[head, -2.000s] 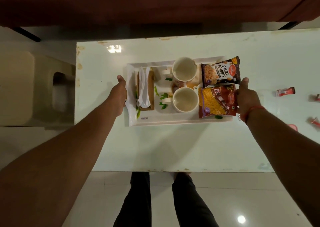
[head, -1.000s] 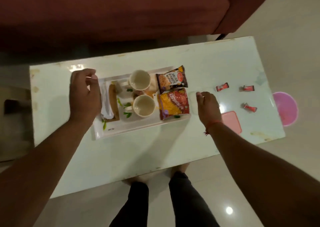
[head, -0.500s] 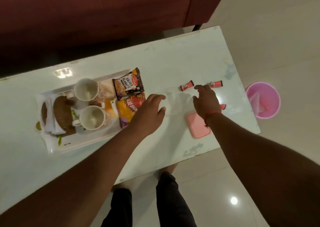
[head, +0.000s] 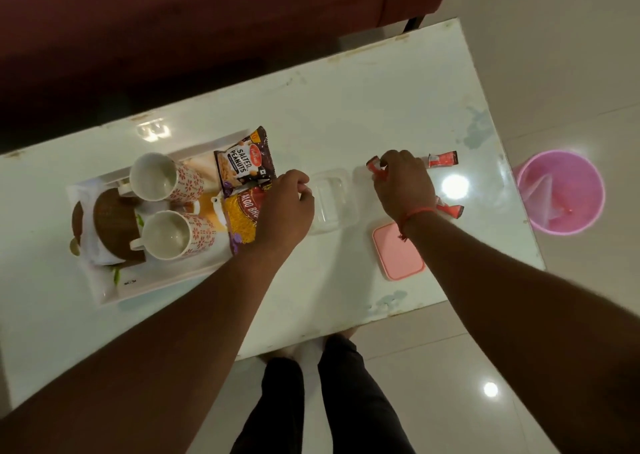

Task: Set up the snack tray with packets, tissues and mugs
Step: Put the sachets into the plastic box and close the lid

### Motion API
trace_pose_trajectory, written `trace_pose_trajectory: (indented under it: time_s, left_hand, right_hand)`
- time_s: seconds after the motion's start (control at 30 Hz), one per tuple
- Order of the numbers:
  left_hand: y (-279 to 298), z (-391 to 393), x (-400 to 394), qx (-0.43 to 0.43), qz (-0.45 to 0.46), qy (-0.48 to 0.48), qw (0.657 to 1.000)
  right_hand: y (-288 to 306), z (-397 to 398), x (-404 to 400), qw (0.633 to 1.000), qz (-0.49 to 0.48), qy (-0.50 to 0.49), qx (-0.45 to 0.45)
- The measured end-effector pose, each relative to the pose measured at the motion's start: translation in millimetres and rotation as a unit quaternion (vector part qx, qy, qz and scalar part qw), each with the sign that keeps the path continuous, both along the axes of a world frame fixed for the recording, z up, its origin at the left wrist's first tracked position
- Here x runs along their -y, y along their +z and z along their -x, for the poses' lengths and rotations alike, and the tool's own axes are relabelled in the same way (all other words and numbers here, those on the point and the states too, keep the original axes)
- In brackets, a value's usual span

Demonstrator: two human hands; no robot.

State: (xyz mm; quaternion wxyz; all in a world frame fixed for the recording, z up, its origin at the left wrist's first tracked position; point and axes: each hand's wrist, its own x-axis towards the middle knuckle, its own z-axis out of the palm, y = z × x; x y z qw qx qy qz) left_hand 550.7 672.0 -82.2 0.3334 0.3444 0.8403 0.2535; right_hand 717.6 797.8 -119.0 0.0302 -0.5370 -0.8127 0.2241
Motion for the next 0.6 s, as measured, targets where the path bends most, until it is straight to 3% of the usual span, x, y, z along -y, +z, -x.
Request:
trace_pose_trajectory:
  time_s: [0.1, 0.23, 0.33, 0.4, 0.5, 0.6]
  left_hand:
    - [-2, -1, 5, 0.024, 0.008, 0.013, 1.000]
    - [0, -2, 10, 0.018, 0.018, 0.018, 1.000]
    - [2, -2, 11, 0.012, 0.014, 0.006, 1.000]
    - [2, -1, 12, 0.011, 0.017, 0.004, 1.000]
    - [0, -1, 13, 0.007, 0.020, 0.003, 1.000]
    - [-3, -3, 15, -0.032, 0.019, -0.020, 0.999]
  right_hand:
    - [16, 6, 21, 0.994, 0.042, -0.032, -0.091]
    - [26, 19, 50, 0.990, 0.086, 0.028, -0.105]
    - [25, 9, 46, 0.989, 0.072, -0.008, -0.128]
    - [22, -13, 32, 0.993, 0.035, -0.054, -0.097]
    - [23, -55, 12, 0.992, -0.009, -0.119, 0.027]
    - [18, -86, 5, 0.983, 0.005, -0.128, 0.128]
